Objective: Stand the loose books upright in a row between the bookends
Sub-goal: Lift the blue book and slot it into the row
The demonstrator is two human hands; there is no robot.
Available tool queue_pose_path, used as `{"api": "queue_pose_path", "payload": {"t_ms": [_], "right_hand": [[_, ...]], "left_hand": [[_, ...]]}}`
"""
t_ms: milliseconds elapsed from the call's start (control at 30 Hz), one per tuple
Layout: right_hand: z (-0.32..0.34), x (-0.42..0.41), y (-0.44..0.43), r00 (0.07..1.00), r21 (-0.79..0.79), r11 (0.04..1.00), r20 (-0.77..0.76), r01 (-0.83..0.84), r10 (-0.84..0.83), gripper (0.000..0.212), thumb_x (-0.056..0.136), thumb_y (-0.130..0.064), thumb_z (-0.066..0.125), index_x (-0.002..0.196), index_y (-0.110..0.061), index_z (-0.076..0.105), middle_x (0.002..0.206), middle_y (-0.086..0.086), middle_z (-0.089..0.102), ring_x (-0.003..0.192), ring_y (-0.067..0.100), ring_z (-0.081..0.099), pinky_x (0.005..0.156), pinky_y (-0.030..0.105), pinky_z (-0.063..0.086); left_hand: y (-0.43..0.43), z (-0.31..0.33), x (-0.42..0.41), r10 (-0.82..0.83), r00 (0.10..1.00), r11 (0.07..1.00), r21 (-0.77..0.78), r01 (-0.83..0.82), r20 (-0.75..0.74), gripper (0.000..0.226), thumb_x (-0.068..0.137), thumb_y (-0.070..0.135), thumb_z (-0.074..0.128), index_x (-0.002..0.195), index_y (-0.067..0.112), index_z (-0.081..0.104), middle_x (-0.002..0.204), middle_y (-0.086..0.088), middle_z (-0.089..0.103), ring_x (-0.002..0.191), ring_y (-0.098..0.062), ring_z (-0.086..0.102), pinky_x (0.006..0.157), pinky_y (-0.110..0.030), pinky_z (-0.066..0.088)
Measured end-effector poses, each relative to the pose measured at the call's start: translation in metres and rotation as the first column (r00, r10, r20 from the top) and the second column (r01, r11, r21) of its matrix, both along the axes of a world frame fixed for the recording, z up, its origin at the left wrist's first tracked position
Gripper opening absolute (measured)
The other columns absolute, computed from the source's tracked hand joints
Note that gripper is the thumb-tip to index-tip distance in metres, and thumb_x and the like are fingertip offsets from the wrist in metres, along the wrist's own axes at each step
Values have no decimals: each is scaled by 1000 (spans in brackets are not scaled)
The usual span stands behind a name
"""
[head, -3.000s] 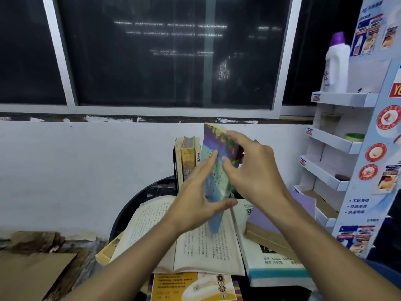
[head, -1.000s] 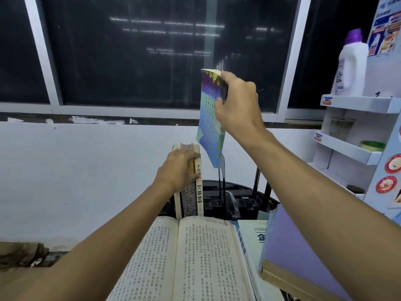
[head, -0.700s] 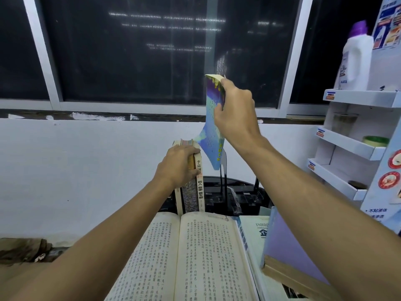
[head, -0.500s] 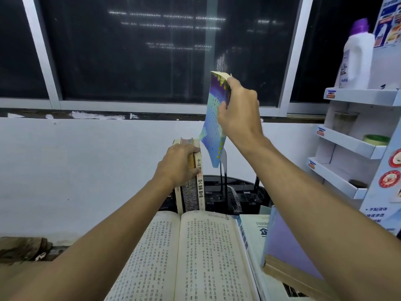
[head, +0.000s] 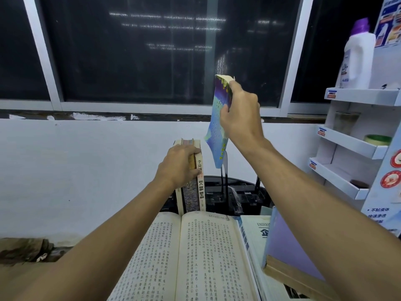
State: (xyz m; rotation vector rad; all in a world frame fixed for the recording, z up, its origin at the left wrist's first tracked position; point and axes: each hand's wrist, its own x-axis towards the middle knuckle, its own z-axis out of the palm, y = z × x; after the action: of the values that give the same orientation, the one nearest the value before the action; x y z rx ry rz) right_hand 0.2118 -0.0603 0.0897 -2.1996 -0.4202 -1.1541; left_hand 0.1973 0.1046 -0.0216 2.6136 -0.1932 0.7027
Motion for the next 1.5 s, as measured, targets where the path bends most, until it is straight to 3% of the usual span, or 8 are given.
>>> {"api": "queue_pose_path", "payload": {"t_ms": [233,467,667,900,1167,1300,1433,1500], "right_hand": [[-31,0,10,997,-59,996,-53,-60,57,47,93,-1,62,138,-8,51,111,15,66,98,31,64,79,41,58],[-69,3,13,984,-76,992,-158,-101,88,53,91,5,54,141,-12,50,88,12,64,77,30,60,66,38,52],[-93,3,12,970,-76,988,-214,-132,113,46,93,1,56,137,-12,52,90,10,65,80,28,61,64,34,47],[-126,5,14,955,-61,980,-241,-190,170,51,92,-1,57,139,-19,50,93,6,63,77,25,63,70,44,58],[-126,9,10,937,-38,977,-293,-212,192,53,93,-1,58,143,-18,50,99,7,65,83,24,65,78,42,59],[-115,11,2,889,-57,961,-399,-270,226,57,95,-6,61,148,-20,46,100,9,63,81,22,62,77,33,56],[-103,10,-11,834,-152,922,-497,-357,241,59,90,-8,66,144,-18,46,98,4,62,75,15,59,58,8,43],[-99,11,-17,782,-181,892,-572,-414,247,75,88,-6,70,153,-21,35,111,5,62,94,20,62,73,16,50]], "left_hand": [[1,-1,1,-9,1000,1000,-6,9,0,63,79,32,85,137,29,59,137,3,59,134,-23,44,102,-48,48],[2,-2,3,-21,1000,1000,0,21,15,63,78,32,86,135,26,60,134,3,60,131,-22,46,101,-48,49],[3,-4,6,-32,999,999,9,32,31,66,75,35,88,135,26,61,133,3,62,130,-24,48,102,-47,48],[4,-5,5,-35,999,999,-1,35,30,67,77,31,87,138,26,59,134,1,60,132,-23,46,104,-47,47],[3,-5,4,-30,999,1000,0,30,26,68,78,33,87,139,27,58,139,3,58,136,-23,44,106,-47,45],[3,-4,4,-32,999,999,3,32,22,68,77,33,87,139,27,58,138,2,58,135,-24,44,106,-48,45],[4,-5,5,-34,999,999,9,34,15,69,78,33,87,140,27,57,139,2,58,136,-25,44,108,-50,44],[3,-4,5,-31,999,999,7,31,15,69,78,33,86,140,26,57,140,1,58,136,-25,43,108,-50,44]]}}
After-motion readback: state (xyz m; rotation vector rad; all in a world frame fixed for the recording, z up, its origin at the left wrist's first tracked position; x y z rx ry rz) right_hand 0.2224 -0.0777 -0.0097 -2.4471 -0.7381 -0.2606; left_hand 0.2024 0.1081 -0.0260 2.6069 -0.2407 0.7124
